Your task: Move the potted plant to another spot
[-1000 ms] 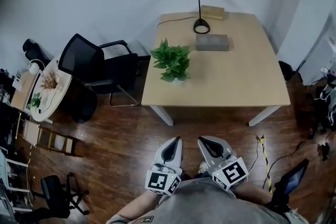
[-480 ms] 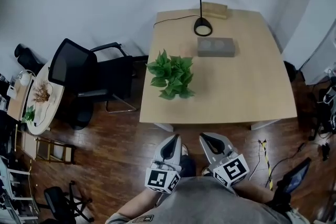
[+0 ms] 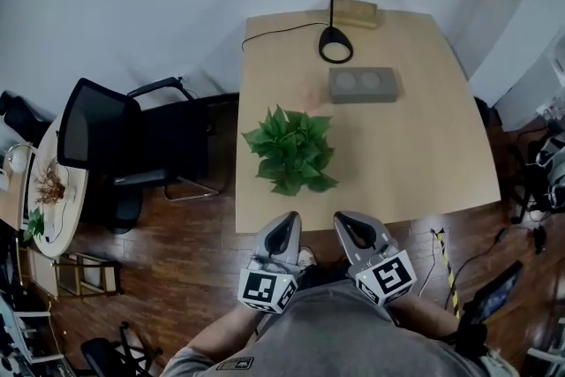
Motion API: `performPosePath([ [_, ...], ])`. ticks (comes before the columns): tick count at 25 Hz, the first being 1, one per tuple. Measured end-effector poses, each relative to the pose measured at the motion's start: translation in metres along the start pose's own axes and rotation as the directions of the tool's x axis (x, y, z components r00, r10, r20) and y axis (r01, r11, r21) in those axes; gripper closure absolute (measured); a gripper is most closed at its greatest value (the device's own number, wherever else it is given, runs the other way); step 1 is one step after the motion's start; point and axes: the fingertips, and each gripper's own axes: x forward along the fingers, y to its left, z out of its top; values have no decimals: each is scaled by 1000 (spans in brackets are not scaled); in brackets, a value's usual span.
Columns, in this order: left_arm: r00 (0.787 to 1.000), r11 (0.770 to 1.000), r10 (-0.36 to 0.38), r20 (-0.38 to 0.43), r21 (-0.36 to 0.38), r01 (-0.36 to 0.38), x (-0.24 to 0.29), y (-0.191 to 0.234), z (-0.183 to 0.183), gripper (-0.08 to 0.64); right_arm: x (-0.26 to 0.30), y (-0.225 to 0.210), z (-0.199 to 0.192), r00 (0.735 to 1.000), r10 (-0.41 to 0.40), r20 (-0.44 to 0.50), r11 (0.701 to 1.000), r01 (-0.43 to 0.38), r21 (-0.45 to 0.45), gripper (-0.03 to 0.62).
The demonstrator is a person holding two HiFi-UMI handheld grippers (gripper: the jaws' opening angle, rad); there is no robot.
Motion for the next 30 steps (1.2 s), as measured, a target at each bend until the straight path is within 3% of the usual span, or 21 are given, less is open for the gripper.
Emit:
performPosePath([
  [14,990,994,108,-92,-3,-109,47,25,-46,560,42,-50,-37,992,83,-96,997,-83,-1,591],
  [22,959,984,172,-224,3,-176,64,48,-132,560,65,-73,-118,963,104,-249,994,-107,1,591],
  [30,924,972,233,-303,50,-229,76,77,-200,560,92,-83,-184,937,146,-316,989,-150,9,591],
])
